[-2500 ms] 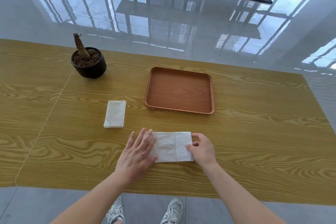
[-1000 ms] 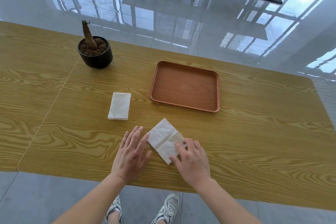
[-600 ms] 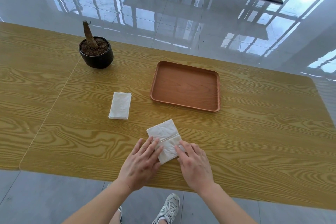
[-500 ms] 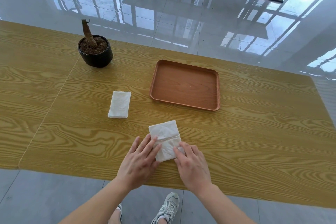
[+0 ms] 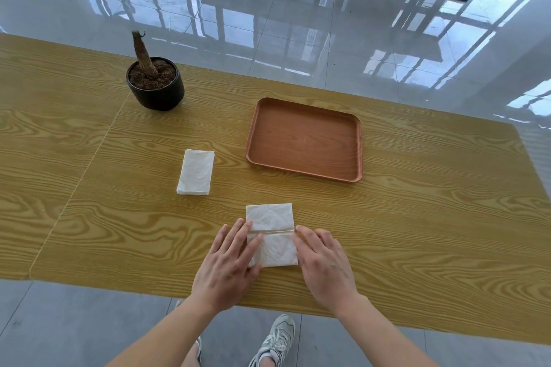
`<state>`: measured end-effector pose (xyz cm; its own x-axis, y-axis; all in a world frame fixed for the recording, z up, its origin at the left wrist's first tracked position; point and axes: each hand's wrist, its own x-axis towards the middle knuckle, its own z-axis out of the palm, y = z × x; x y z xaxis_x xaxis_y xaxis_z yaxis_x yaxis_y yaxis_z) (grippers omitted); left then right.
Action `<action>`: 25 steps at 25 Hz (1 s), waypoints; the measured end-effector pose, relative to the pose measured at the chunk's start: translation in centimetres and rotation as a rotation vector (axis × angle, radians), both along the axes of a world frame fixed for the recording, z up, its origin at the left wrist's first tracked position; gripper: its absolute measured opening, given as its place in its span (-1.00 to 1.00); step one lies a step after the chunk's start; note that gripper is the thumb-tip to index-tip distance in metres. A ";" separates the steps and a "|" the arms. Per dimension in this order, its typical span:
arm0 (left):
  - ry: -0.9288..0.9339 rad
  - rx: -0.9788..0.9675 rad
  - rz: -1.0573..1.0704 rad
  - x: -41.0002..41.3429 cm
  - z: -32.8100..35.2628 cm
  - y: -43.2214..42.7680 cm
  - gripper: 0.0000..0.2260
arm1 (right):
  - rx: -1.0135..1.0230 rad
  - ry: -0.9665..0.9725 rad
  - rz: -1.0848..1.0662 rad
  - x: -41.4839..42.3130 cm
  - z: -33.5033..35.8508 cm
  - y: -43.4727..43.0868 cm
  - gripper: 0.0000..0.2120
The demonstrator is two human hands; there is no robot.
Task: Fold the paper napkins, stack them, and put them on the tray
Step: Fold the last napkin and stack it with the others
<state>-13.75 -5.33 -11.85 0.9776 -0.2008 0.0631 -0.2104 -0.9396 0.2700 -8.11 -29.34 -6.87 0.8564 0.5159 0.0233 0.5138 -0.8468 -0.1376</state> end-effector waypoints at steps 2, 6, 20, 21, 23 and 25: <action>-0.009 -0.012 0.035 0.0 0.0 0.2 -0.55 | -0.014 0.004 0.011 -0.3 0.0 -0.2 -0.62; -0.036 -0.047 0.081 0.0 -0.3 0.4 -0.57 | 0.082 0.073 -0.049 0.8 0.7 0.4 -0.77; -0.074 -0.137 0.217 0.2 -0.3 0.3 -0.61 | 0.162 0.353 -0.278 9.1 0.9 4.7 -0.86; -0.076 -0.135 0.217 0.2 -0.3 0.3 -0.62 | 0.164 0.350 -0.280 9.2 0.9 4.7 -0.89; -0.079 -0.135 0.218 0.2 -0.3 0.3 -0.62 | 0.163 0.352 -0.288 9.3 1.0 4.8 -0.93; -0.080 -0.129 0.219 0.1 -0.5 0.3 -0.63 | 0.163 0.377 -0.294 9.5 0.8 4.9 -0.92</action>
<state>-13.65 -5.06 -12.31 0.9878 0.0298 0.1529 -0.0311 -0.9241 0.3809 1.36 -24.44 -6.04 0.9293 0.2672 -0.2551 0.1463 -0.9003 -0.4100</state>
